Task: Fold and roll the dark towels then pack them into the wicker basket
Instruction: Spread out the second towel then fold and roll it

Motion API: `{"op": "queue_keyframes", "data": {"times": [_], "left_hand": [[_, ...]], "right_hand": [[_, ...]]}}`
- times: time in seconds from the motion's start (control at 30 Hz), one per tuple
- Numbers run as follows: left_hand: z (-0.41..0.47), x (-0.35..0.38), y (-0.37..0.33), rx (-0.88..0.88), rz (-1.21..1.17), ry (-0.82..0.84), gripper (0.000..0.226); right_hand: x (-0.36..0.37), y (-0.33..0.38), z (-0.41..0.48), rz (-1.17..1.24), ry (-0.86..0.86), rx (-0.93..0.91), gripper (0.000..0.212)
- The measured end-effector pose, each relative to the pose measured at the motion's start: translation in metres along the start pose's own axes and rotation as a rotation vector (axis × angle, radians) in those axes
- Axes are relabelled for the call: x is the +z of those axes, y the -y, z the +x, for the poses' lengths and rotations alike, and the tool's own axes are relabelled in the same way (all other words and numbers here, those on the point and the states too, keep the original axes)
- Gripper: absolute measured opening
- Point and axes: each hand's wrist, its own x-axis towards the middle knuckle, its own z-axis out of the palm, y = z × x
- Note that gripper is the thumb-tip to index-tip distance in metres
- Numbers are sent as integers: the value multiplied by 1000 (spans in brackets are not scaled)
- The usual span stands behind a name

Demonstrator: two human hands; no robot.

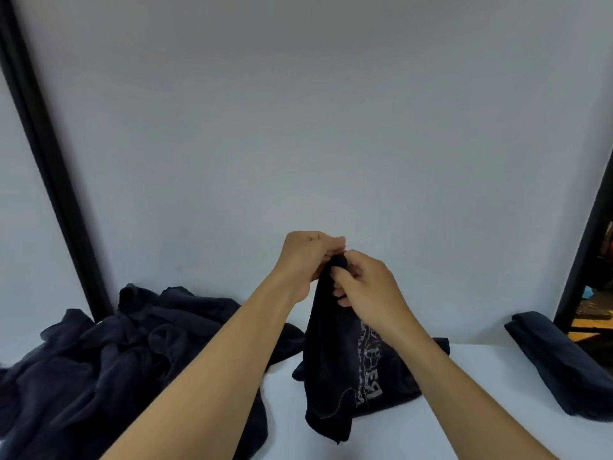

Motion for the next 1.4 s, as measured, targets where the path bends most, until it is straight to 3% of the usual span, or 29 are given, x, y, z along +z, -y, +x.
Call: {"op": "queue_keyframes", "data": {"times": [0.1,0.17,0.33,0.43,0.6,0.83,0.93,1.03,1.1,1.17,1.3,1.4], "left_hand": [[-2,-5,6,133,202,68,8],[-1,-9,1,232,383,99,20],[3,-3,-20,385,597,155,28],[12,2,-31,383,613,156,16],[23,9,-44,394,516,111,9],[39,2,-52,266,196,-99,6],[46,2,-51,229,51,-112,8],[52,-5,-42,217,22,-167,8],[56,-18,-32,190,20,-220,7],[61,-31,-21,151,13,-262,5],[80,-46,-14,88,-68,-268,4],[102,-44,-36,147,-157,-259,12]], "right_hand": [[-10,-3,9,241,65,139,15],[-22,-3,19,303,69,172,16],[-54,15,41,258,158,96,9],[-74,28,51,166,176,52,13],[-86,26,47,151,133,38,16],[-95,-55,19,-327,86,224,10],[-107,-73,18,-269,5,259,8],[-123,-81,8,-5,134,276,8],[-141,-94,0,-46,264,321,16],[-162,-109,2,-127,288,407,23],[-197,-108,39,-150,47,436,29],[-216,-71,90,-24,-166,310,19]]}}
